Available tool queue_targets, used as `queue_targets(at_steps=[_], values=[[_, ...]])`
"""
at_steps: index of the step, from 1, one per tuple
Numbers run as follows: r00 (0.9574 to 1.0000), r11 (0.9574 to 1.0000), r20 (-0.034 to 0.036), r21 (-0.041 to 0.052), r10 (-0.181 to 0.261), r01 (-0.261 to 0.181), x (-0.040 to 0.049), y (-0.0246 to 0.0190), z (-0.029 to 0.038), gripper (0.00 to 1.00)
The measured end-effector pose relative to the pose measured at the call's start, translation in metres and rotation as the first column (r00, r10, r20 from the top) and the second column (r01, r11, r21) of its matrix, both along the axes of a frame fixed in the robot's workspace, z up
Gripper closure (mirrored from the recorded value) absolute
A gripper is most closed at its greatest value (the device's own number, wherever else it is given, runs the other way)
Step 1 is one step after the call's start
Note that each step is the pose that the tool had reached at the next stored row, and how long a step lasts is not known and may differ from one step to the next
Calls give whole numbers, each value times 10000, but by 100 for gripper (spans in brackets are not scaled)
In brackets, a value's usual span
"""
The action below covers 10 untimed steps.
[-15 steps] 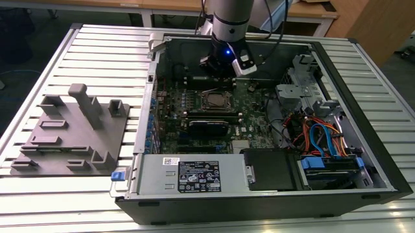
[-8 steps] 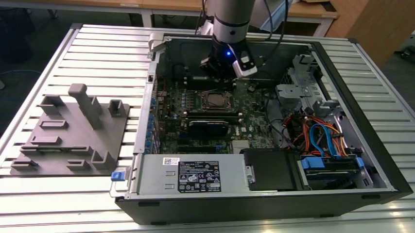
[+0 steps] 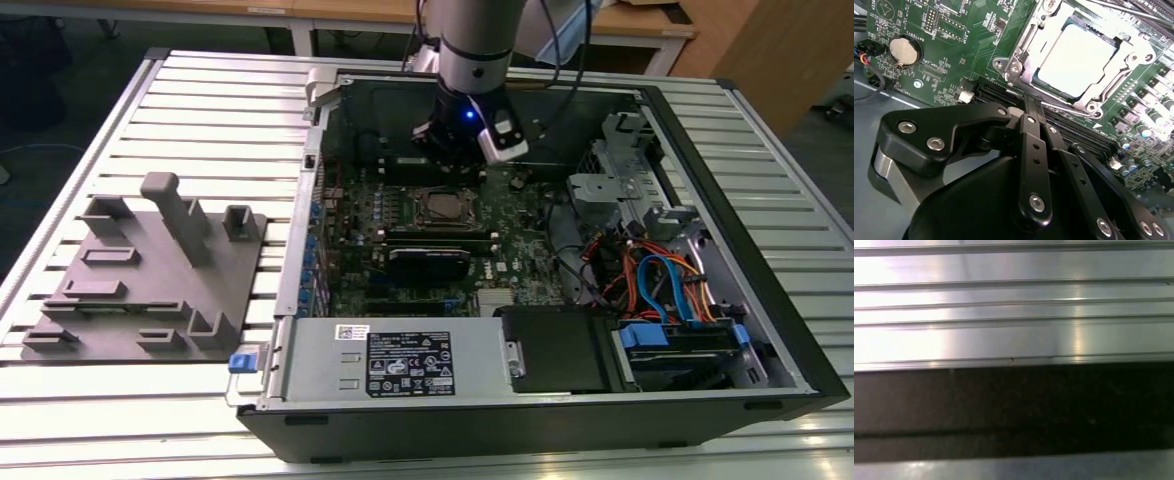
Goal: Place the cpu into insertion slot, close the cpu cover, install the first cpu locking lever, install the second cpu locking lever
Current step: 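Install the first cpu locking lever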
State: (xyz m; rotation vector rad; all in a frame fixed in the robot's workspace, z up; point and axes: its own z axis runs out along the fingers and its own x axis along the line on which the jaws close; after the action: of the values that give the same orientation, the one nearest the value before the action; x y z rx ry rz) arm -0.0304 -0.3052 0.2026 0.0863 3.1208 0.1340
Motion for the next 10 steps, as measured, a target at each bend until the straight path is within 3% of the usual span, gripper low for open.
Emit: queue_targets(at_steps=[5,10], values=[[10000,10000,0,0,-1,1,3,0,-32,90],[10000,10000,0,0,0,0,4,0,-19,90]])
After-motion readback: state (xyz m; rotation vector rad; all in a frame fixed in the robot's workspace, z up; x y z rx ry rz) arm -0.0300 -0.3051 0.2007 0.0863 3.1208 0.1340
